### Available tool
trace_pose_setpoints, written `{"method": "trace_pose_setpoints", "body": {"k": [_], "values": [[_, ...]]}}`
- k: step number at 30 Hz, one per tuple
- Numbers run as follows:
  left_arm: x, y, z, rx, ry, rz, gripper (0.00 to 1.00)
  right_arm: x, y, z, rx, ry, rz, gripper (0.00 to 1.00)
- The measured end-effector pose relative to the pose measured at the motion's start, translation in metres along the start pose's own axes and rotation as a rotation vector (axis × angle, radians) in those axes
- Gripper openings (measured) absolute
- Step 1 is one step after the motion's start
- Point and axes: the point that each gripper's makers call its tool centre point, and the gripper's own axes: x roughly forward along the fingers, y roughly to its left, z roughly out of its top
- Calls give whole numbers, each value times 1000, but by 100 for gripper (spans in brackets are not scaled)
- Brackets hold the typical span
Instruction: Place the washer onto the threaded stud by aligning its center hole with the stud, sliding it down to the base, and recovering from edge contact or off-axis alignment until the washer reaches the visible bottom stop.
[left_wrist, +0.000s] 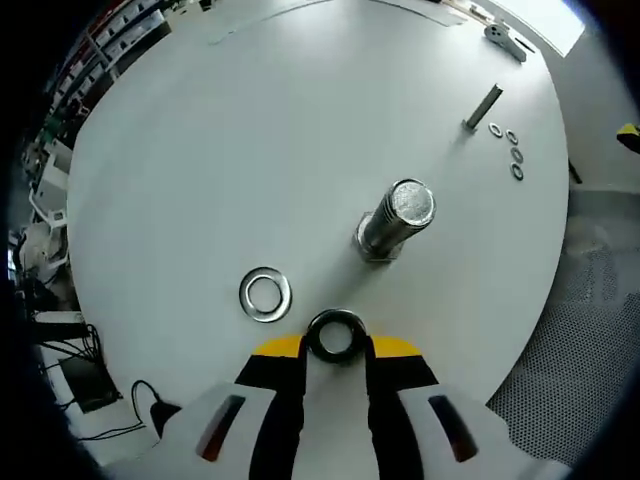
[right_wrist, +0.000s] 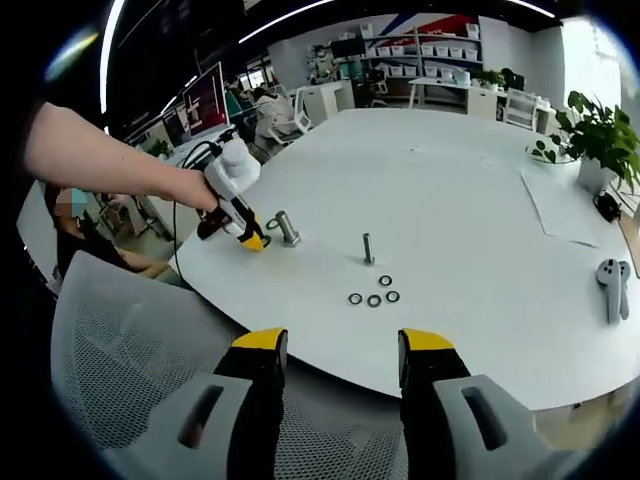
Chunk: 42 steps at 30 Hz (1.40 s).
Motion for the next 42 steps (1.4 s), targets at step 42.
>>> {"method": "trace_pose_setpoints", "body": {"k": [42], "values": [[3, 6, 5, -62, 30, 16, 22, -3, -2, 3, 11, -18, -5, 47]]}}
